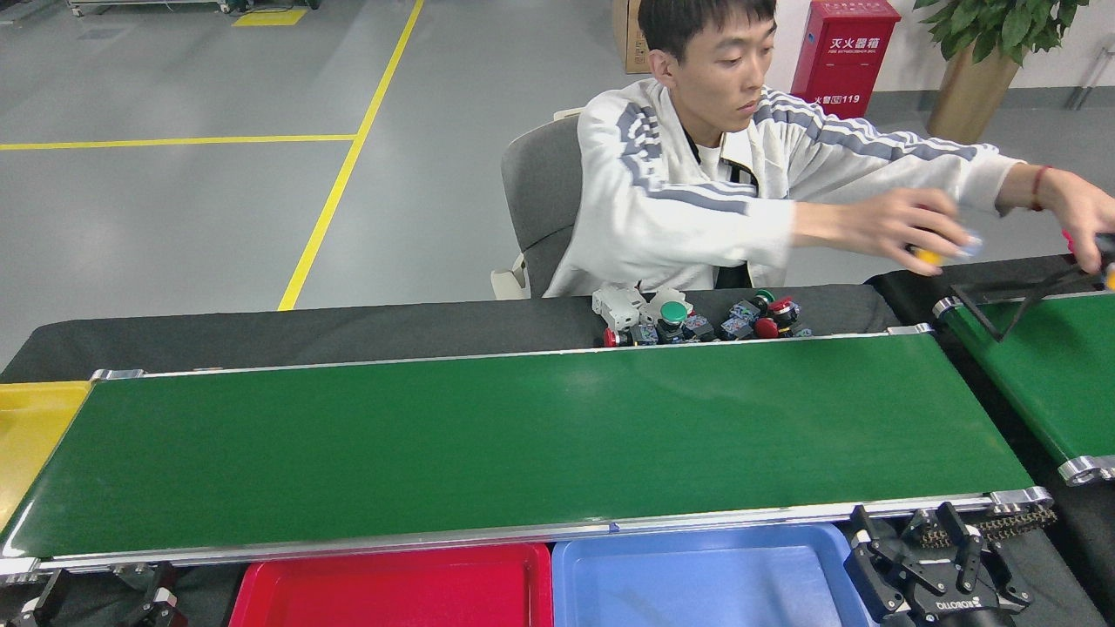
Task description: Pick switch part from conveyor to tray
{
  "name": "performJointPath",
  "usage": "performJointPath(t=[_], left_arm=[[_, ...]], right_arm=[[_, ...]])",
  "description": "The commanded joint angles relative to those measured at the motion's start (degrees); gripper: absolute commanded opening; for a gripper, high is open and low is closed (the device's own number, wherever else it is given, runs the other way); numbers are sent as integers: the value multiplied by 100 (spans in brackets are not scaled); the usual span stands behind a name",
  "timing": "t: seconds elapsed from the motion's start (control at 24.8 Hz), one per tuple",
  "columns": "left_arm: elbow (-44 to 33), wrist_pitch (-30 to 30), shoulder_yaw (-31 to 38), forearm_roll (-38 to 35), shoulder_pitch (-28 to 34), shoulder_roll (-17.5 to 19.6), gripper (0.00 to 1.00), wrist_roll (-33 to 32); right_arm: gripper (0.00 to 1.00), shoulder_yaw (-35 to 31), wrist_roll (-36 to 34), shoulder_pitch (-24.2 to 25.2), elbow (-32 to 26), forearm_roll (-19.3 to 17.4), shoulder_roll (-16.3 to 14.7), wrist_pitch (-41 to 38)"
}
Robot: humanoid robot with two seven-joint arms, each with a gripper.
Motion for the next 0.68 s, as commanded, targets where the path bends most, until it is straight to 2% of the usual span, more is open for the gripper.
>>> performJointPath(t=[0.0,0.64], left_arm=[[-74,-24,21,29,-26,77,100,38],[-57,-33,30,46,-9,112,100,56]], right_arm=[[100,0,-32,-19,-70,4,-77,-50],[100,9,21,-230,-26,13,-156,11]])
